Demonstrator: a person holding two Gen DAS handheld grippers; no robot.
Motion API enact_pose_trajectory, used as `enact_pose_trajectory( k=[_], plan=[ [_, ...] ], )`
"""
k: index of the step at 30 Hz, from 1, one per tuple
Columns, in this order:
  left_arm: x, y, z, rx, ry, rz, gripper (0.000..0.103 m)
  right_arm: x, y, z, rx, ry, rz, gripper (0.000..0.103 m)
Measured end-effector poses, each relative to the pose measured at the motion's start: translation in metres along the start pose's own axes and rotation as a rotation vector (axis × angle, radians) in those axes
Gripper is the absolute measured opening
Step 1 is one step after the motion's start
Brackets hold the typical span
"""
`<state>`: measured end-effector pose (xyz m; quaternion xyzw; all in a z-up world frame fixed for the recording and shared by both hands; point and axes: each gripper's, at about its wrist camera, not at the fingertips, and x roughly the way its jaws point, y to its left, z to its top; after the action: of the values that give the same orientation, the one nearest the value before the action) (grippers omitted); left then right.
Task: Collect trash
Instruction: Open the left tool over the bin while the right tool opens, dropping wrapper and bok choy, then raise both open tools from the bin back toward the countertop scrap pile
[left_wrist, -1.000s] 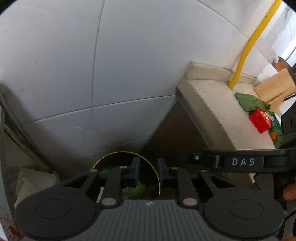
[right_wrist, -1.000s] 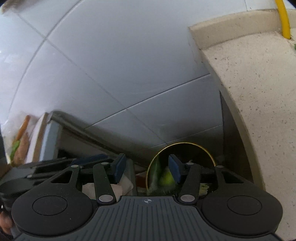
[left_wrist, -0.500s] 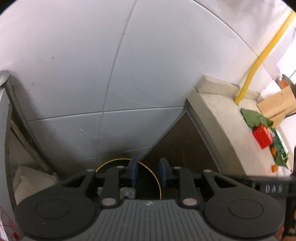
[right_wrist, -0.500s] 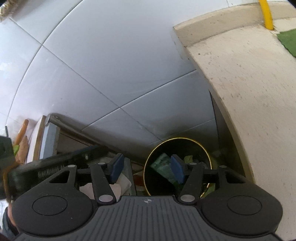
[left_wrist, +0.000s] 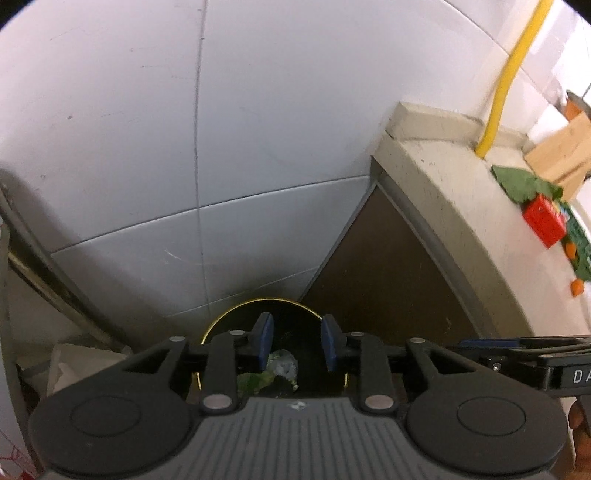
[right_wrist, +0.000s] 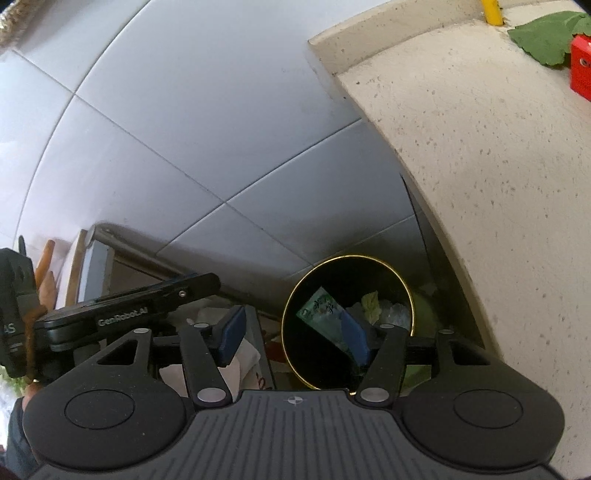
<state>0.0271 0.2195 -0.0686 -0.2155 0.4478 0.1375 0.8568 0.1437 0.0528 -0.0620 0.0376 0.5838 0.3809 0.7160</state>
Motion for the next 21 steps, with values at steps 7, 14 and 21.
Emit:
enact_pose_trajectory(
  k=[7,14,21],
  plan=[
    [0.003,0.0,-0.002,0.017,0.021,0.02,0.026,0.012,0.004,-0.008,-0.004,0.03,-0.023,0.067],
    [0.002,-0.005,-0.002,0.046,0.017,0.015,0.029,0.009,0.012,-0.014,-0.012,0.026,-0.059,0.067],
    [0.001,-0.012,-0.004,0.08,0.027,0.01,0.032,0.005,0.021,-0.016,-0.027,0.01,-0.112,0.067]
  ],
)
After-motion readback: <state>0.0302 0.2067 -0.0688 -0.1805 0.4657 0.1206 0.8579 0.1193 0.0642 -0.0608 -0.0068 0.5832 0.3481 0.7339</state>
